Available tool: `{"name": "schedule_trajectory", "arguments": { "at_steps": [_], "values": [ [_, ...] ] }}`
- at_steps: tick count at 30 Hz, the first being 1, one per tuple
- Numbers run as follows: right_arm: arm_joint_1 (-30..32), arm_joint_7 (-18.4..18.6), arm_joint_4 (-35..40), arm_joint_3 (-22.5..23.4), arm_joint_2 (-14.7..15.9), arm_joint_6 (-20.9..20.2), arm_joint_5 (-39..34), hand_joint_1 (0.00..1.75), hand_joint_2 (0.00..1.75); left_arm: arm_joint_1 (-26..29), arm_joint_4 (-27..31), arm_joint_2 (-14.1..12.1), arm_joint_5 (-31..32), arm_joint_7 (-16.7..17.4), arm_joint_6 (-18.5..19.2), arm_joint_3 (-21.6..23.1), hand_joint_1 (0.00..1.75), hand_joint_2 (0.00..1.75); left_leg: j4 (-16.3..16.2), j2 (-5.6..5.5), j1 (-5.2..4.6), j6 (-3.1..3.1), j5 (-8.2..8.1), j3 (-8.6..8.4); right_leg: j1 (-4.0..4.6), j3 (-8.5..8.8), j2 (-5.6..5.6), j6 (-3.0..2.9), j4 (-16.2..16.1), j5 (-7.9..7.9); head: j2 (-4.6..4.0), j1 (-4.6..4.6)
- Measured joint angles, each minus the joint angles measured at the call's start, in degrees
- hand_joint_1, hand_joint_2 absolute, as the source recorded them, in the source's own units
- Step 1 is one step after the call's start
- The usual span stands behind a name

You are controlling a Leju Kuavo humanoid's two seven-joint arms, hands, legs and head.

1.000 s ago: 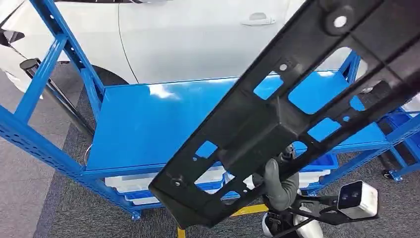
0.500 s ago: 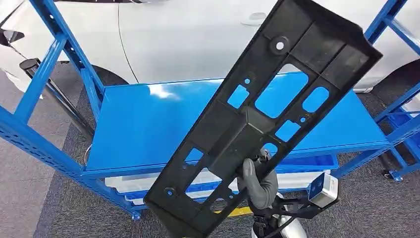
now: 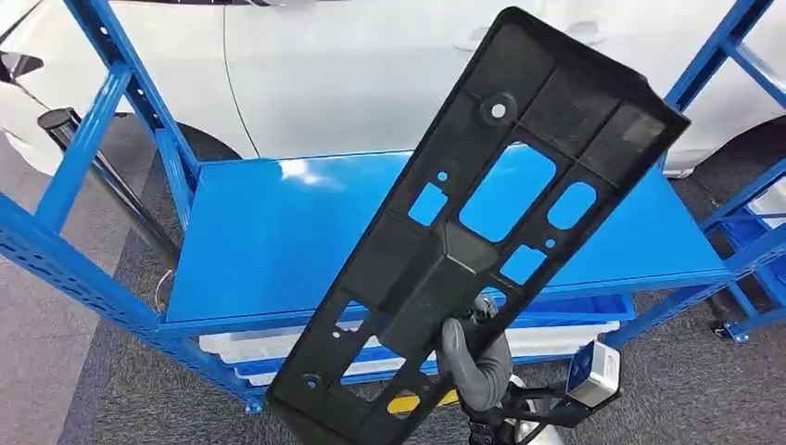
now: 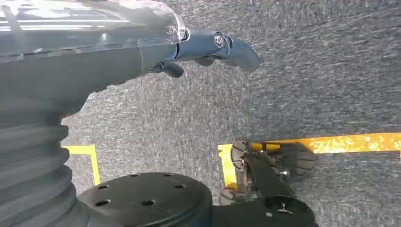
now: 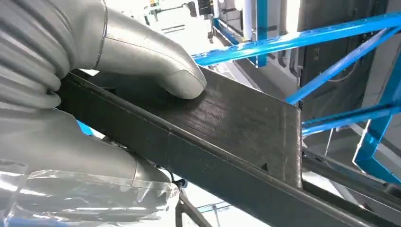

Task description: Take the parts from the cabinet and place them on the table.

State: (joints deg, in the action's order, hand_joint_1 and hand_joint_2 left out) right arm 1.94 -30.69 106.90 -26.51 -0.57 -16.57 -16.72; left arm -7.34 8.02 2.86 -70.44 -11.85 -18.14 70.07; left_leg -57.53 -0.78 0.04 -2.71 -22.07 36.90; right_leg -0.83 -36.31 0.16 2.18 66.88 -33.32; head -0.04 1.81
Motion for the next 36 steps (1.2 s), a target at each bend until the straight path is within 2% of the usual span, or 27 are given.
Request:
{"name": "schedule_trajectory", "arguments": {
  "at_steps": [1, 2, 3, 4, 6, 7, 8, 11, 12, 13, 14, 16, 17, 18, 19, 20, 22, 23, 26, 27, 28, 29, 31, 32, 33, 34, 36],
  "values": [
    [0.28, 0.0, 0.0, 0.0, 0.0, 0.0, 0.13, 1.75, 1.75, 0.03, 0.0, 0.0, 0.07, 0.02, 0.0, 0.0, 0.0, 1.75, -0.02, 0.06, -0.04, -0.01, -0.02, 0.04, -0.04, -2.3, 0.0, 0.11, 4.89, -2.27, 0.0, 0.0],
    [0.58, -0.02, 0.0, 0.02, 0.0, 0.0, 0.18, 1.75, 1.75, 0.07, 0.0, 0.0, 0.2, 0.02, 0.0, 0.0, 0.0, 1.75, -0.06, 0.11, -0.04, 0.02, -0.04, 0.1, -0.03, -3.85, 0.0, 0.18, 8.22, -3.35, 0.0, 0.0],
    [0.84, 0.0, -0.02, 0.02, 0.0, 0.0, 0.29, 1.75, 1.75, 0.11, 0.0, 0.0, 0.33, 0.04, 0.0, 0.0, 0.0, 1.75, -0.07, 0.13, -0.04, 0.06, -0.05, 0.09, -0.05, -4.11, -0.01, 0.19, 8.9, -3.01, 0.0, 0.0],
    [1.01, -0.02, -0.02, 0.02, 0.0, 0.0, 0.35, 1.75, 1.75, 0.12, 0.0, 0.0, 0.33, 0.04, 0.02, 0.02, 0.0, 1.75, -0.11, 0.12, -0.03, 0.14, -0.03, 0.09, -0.08, -2.94, -0.01, 0.15, 6.7, -1.39, 0.0, 0.0],
    [1.03, 0.0, -0.02, 0.02, 0.0, 0.0, 0.46, 1.75, 1.75, 0.09, 0.0, 0.0, 0.37, 0.04, 0.09, 0.02, 0.0, 1.75, -0.41, 0.1, 0.0, 0.5, -0.03, 0.09, -0.09, 2.79, -0.04, -0.19, -3.84, 3.43, 0.0, 0.0],
    [0.99, 0.0, -0.02, 0.02, 0.0, 0.0, 0.48, 1.75, 1.75, 0.07, 0.0, 0.04, 0.42, 0.04, 0.09, 0.0, 0.0, 1.75, -0.67, 0.09, 0.0, 0.78, -0.09, 0.09, -0.06, 5.47, -0.08, -0.55, -8.83, 4.58, 0.0, 0.0],
    [1.05, 0.09, -0.02, 0.02, -0.02, 0.0, 0.57, 1.75, 1.75, 0.1, 0.0, 0.04, 0.46, 0.04, 0.09, 0.02, 0.0, 1.75, -0.81, 0.0, -0.4, 1.23, -0.2, 0.05, 0.43, 5.38, -0.06, -0.9, -8.91, 4.61, 0.0, 0.0],
    [1.07, 0.15, -0.02, 0.07, -0.22, 0.02, 0.85, 1.75, 1.75, 0.08, 0.0, 0.07, 0.55, -0.02, 0.07, 0.02, 0.0, 1.75, -0.51, 0.01, -0.03, 2.31, 0.08, -0.19, 0.66, 5.25, 0.14, -2.02, -8.91, 4.96, 0.0, 0.0],
    [1.05, 0.18, -0.02, 0.09, -0.31, 0.02, 1.05, 1.75, 1.75, 0.06, 0.0, 0.04, 0.57, -0.02, 0.07, 0.02, 0.0, 1.75, -0.56, 0.01, -0.09, 2.69, 0.16, -0.17, 0.39, 5.31, 0.1, -2.57, -9.32, 5.39, 0.0, 0.0],
    [1.07, 0.29, -0.02, 0.07, -0.46, 0.02, 1.16, 1.75, 1.75, 0.1, 0.0, 0.04, 0.57, 0.0, 0.09, 0.02, 0.0, 1.75, -1.46, 0.08, 0.12, 2.91, -0.66, 0.23, 0.18, 5.48, -0.11, -2.87, -9.52, 5.69, 0.0, 0.0],
    [1.05, 0.39, -0.02, 0.09, -0.57, 0.02, 1.18, 1.75, 1.75, 0.08, 0.0, 0.04, 0.57, 0.09, 0.18, 0.02, 0.0, 1.75, -3.93, 0.22, 0.11, 3.23, -2.81, 1.18, 0.14, 5.41, -0.12, -3.11, -9.54, 5.74, 0.0, 0.02],
    [1.08, 0.48, -0.02, 0.09, -0.77, 0.02, 1.22, 1.75, 1.75, 0.12, 0.0, 0.04, 0.55, 0.28, 0.55, 0.02, 0.0, 1.75, -13.12, 0.34, 0.4, 3.84, -8.03, 4.71, 0.23, 5.35, -0.31, -3.31, -9.47, 5.89, 0.0, 0.02],
    [1.07, 0.53, -0.04, 0.11, -0.77, 0.02, 1.25, 1.75, 1.75, 0.08, 0.0, 0.04, 0.35, 0.31, 0.81, 0.02, 0.0, 1.75, -17.5, 0.34, 0.41, 4.03, -9.87, 6.28, 0.28, 5.28, -0.41, -3.31, -9.39, 5.89, 0.0, 0.02],
    [1.07, 0.55, -0.07, 0.13, -0.77, 0.02, 1.27, 1.75, 1.75, 0.02, 0.0, 0.04, 0.37, 0.31, 0.92, 0.02, 0.0, 1.75, -18.98, 0.36, 0.44, 4.11, -10.09, 6.51, 0.31, 5.26, -0.45, -3.3, -9.34, 5.91, 0.0, 0.02],
    [1.06, 0.59, -0.07, 0.13, -0.76, 0.02, 1.27, 1.75, 1.75, -0.02, 0.0, 0.04, 0.35, 0.31, 0.92, 0.02, 0.0, 1.75, -17.54, 0.39, 0.49, 4.08, -9.11, 5.34, 0.32, 5.27, -0.46, -3.29, -9.29, 5.9, 0.0, 0.02],
    [1.04, 0.61, -0.07, 0.13, -0.79, 0.02, 1.27, 1.75, 1.75, 0.02, 0.0, 0.04, 0.33, 0.42, 0.92, 0.02, 0.0, 1.75, -13.9, 0.4, 0.51, 3.96, -7.25, 3.05, 0.32, 5.29, -0.41, -3.26, -9.23, 5.88, 0.0, 0.02],
    [1.0, 0.63, -0.07, 0.15, -0.96, 0.0, 1.27, 1.75, 1.75, 0.01, 0.0, 0.04, 0.31, 0.48, 0.92, 0.02, 0.0, 1.75, -2.89, 0.4, 0.51, 3.37, -3.07, -3.07, 0.32, 5.37, -0.23, -2.97, -9.03, 5.68, 0.0, 0.02],
    [0.99, 0.61, -0.07, 0.15, -1.09, 0.0, 1.27, 1.75, 1.75, -0.07, 0.0, 0.04, 0.28, 0.48, 0.92, 0.02, 0.0, 1.75, -1.38, 0.34, 0.17, 3.02, -4.07, -4.11, 0.7, 5.09, -0.24, -2.63, -8.89, 5.65, 0.0, 0.0],
    [0.94, 0.63, -0.07, 0.18, -1.11, -0.02, 1.27, 1.75, 1.75, -0.04, 0.0, 0.04, 0.15, 0.48, 0.94, 0.02, 0.0, 1.75, -1.3, 0.26, 0.03, 2.49, -3.53, -3.43, 0.54, 4.79, -0.22, -1.76, -8.87, 6.0, 0.0, 0.0],
    [0.93, 0.66, -0.07, 0.2, -1.11, -0.02, 1.27, 1.75, 1.75, 0.02, 0.0, 0.04, 0.07, 0.48, 0.92, 0.02, 0.0, 1.75, -0.97, 0.27, 0.2, 2.01, -3.22, -3.38, 0.68, 4.78, -0.18, -1.35, -8.87, 6.11, 0.0, 0.0],
    [0.95, 0.63, -0.09, 0.2, -1.11, -0.02, 1.27, 1.75, 1.75, -0.05, 0.0, 0.09, -0.04, 0.48, 0.94, 0.02, 0.0, 1.75, -0.46, 0.55, 0.54, 1.43, -2.76, -3.41, 0.42, 4.66, -0.05, -1.05, -8.26, 5.13, 0.0, 0.02],
    [0.93, 0.59, -0.07, 0.2, -1.11, -0.04, 1.27, 1.75, 1.75, -0.17, 0.0, 0.09, -0.11, 0.48, 0.98, 0.02, 0.0, 1.75, -0.29, 0.56, 0.49, 1.04, -2.46, -3.2, 0.46, 3.96, -0.16, -0.81, -6.56, 3.01, 0.0, 0.0],
    [0.98, 0.59, -0.13, 0.22, -1.11, -0.07, 1.29, 1.75, 1.75, -0.26, 0.0, 0.09, -0.22, 0.39, 1.03, 0.02, 0.0, 1.75, -0.38, 0.63, 0.41, 0.72, -2.0, -2.36, 0.37, 0.84, -0.13, -0.6, 1.66, -2.48, 0.0, 0.0],
    [1.05, 0.59, -0.2, 0.22, -1.11, -0.09, 1.29, 1.75, 1.75, -0.22, 0.0, 0.09, -0.22, 0.33, 1.05, 0.02, 0.0, 1.75, -0.49, 0.67, 0.36, 0.72, -1.7, -1.84, 0.36, -0.67, -0.13, -0.51, 5.83, -4.42, 0.0, 0.0],
    [1.08, 0.59, -0.24, 0.22, -1.11, -0.11, 1.29, 1.75, 1.75, -0.2, 0.0, 0.09, -0.24, 0.31, 1.05, 0.02, 0.0, 1.75, -0.63, 0.7, 0.34, 0.72, -1.36, -1.24, 0.36, -1.34, -0.13, -0.48, 8.32, -5.02, 0.0, 0.0],
    [1.09, 0.59, -0.31, 0.24, -1.11, -0.11, 1.29, 1.75, 1.75, -0.19, 0.0, 0.09, -0.28, 0.31, 1.05, 0.02, 0.0, 1.75, -0.77, 0.71, 0.34, 0.8, -1.05, -0.64, 0.35, -0.53, -0.14, -0.49, 7.75, -4.15, 0.0, 0.0],
    [1.07, 0.59, -0.37, 0.24, -1.11, -0.2, 1.29, 1.75, 1.75, -0.2, 0.0, 0.09, -0.31, 0.22, 1.05, 0.02, 0.0, 1.75, -1.03, 0.66, 0.34, 1.04, -0.34, 0.38, 0.31, 4.83, -0.14, -0.7, -0.69, 0.19, 0.0, 0.0]
  ]
}}
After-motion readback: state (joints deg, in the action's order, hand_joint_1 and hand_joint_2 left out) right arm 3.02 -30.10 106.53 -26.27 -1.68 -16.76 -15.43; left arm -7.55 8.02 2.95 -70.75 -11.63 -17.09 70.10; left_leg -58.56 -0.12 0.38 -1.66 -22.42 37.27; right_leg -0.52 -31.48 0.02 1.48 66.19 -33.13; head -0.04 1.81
